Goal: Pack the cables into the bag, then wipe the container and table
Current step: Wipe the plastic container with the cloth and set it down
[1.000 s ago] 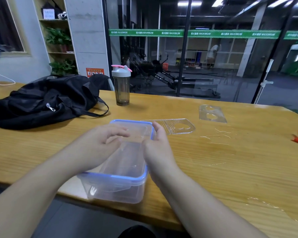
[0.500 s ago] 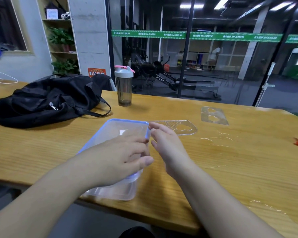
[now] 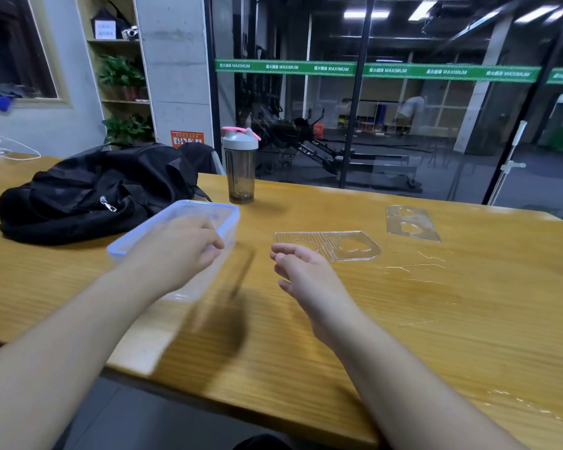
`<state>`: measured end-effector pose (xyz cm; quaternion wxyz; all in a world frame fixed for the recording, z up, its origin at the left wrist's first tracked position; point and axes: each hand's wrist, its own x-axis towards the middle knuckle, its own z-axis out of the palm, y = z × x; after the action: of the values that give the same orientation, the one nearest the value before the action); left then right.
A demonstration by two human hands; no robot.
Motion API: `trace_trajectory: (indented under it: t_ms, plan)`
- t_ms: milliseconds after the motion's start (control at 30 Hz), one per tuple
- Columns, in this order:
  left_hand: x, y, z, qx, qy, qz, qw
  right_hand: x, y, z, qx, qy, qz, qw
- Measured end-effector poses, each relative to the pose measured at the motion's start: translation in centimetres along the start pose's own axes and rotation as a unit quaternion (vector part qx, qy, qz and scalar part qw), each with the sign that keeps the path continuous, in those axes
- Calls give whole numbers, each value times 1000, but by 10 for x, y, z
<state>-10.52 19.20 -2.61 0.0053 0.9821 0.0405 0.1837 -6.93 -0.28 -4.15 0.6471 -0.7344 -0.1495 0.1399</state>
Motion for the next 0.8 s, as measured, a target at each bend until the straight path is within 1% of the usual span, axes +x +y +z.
trace_trajectory:
  t_ms: [133,233,267,333,400,467,533,567,633,700,800]
  plan:
    - [19,-26,20,29,-2,-60,998,2,0,-4,-23,-2,16,1000]
    - [25,-42,33,-8,30,-114,993,5,0,-10,-34,5,25,999]
    - [26,-43,36,15,32,-116,993,7,1,-12,-35,6,24,999]
    - [28,-43,40,101,33,-101,989,10,3,-17,-37,6,19,999]
    - [30,-40,42,169,35,-103,980,13,4,-22,-46,3,17,999]
    - [34,-38,45,214,4,-128,968,14,4,-30,-59,-3,19,998]
    - [40,-32,46,235,-43,-164,957,15,2,-39,-72,-5,15,997]
    - [43,-27,47,226,-51,-178,956,16,1,-44,-79,-2,12,997]
    - [48,-12,50,173,-32,-190,966,19,-1,-55,-93,10,6,996]
    - [54,8,56,125,-6,-169,978,23,-1,-66,-107,25,3,994]
    - [66,43,63,64,-14,-145,987,30,0,-84,-125,46,4,991]
